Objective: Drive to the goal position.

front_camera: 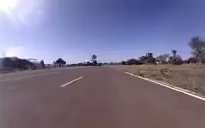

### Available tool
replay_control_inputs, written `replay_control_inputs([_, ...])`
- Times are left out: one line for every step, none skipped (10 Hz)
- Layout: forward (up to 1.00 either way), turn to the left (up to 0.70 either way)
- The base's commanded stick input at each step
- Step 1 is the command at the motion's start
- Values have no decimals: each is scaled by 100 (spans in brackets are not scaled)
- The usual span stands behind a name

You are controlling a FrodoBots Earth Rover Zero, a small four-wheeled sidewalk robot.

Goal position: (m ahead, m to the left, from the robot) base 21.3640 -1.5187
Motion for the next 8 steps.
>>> replay_control_inputs([100, 0])
replay_control_inputs([100, 0])
replay_control_inputs([100, 0])
replay_control_inputs([100, 0])
replay_control_inputs([100, 0])
replay_control_inputs([100, 0])
replay_control_inputs([100, 0])
replay_control_inputs([100, 0])
